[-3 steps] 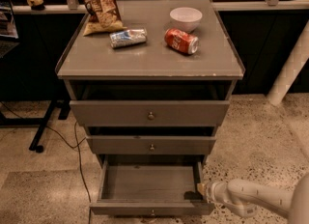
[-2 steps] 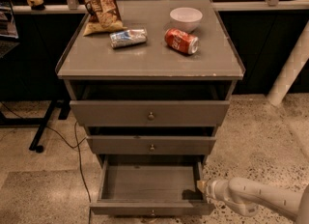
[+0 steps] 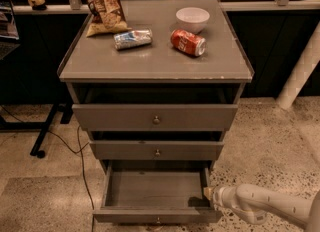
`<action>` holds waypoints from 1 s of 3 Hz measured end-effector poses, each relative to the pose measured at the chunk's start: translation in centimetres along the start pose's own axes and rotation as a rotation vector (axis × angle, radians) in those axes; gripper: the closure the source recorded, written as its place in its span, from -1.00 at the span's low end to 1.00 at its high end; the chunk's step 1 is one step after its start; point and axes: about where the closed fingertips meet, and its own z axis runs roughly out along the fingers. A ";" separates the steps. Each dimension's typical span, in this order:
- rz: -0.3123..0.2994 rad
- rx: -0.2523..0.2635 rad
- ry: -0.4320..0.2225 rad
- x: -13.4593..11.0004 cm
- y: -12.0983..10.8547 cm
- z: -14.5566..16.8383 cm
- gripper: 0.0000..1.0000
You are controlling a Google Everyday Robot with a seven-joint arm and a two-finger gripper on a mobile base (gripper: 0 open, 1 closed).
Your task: Open bottom drawer
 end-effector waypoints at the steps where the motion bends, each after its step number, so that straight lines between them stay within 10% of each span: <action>1: 0.000 0.000 0.000 0.0 0.0 0.0 -0.77; 3: 0.000 0.000 0.000 0.0 0.0 0.0 -1.00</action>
Offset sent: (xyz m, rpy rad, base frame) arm 0.0000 0.0000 0.0000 0.0000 0.0000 0.0000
